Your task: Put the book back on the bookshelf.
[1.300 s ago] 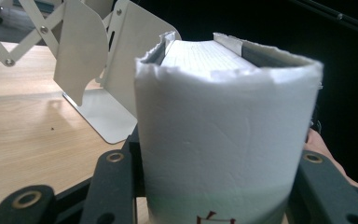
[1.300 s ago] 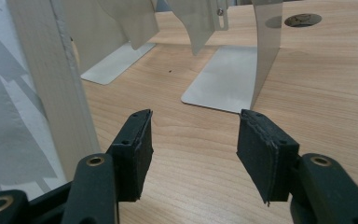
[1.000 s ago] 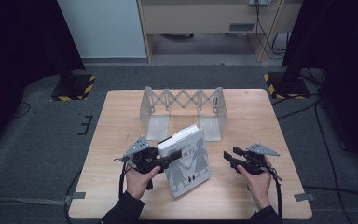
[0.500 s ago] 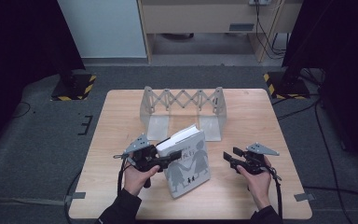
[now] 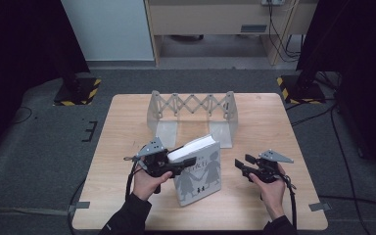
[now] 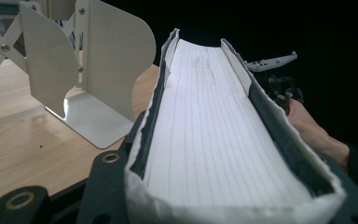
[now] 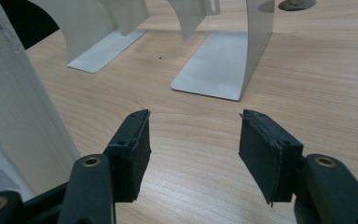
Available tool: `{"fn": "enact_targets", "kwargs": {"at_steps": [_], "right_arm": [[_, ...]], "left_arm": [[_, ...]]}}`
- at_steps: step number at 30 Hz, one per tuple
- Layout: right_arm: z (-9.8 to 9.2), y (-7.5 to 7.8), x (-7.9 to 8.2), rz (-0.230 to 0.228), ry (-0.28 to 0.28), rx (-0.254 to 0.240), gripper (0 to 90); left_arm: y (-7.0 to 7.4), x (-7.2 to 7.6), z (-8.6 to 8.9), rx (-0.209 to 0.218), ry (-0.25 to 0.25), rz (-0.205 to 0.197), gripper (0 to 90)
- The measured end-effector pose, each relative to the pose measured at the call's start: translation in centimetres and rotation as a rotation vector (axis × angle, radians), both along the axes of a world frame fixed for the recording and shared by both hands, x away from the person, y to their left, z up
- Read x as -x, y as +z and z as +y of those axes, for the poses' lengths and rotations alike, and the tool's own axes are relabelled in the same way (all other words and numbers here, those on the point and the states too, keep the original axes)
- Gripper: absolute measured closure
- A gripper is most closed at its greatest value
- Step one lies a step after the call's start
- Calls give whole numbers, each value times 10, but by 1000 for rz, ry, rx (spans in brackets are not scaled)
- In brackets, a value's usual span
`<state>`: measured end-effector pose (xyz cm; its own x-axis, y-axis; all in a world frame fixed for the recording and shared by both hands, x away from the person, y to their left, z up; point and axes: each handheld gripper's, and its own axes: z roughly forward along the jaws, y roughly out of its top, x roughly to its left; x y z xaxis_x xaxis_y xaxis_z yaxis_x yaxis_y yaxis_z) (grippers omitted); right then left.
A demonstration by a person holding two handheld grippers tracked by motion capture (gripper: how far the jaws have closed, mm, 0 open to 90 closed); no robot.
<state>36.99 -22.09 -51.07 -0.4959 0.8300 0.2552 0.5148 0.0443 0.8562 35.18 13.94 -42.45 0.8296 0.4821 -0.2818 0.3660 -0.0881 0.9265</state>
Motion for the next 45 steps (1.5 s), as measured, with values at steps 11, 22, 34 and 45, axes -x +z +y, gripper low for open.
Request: {"fn": "enact_targets", "kwargs": {"at_steps": [11,22,34,45], "right_arm": [[0,0,0,2,3,1,433],[0,0,0,0,4,3,430],[0,-1,-1,9,-1,2,428],[-2,-1,-1,8,-4,1,430]], "left_arm": [[-1,1,-5,5,-3,2,427],[4,-7,-12,-78,-49,32,367],[7,-3,-12,-112,-33,18,445],[10,-1,-17,-74,-5,-10,472]]}}
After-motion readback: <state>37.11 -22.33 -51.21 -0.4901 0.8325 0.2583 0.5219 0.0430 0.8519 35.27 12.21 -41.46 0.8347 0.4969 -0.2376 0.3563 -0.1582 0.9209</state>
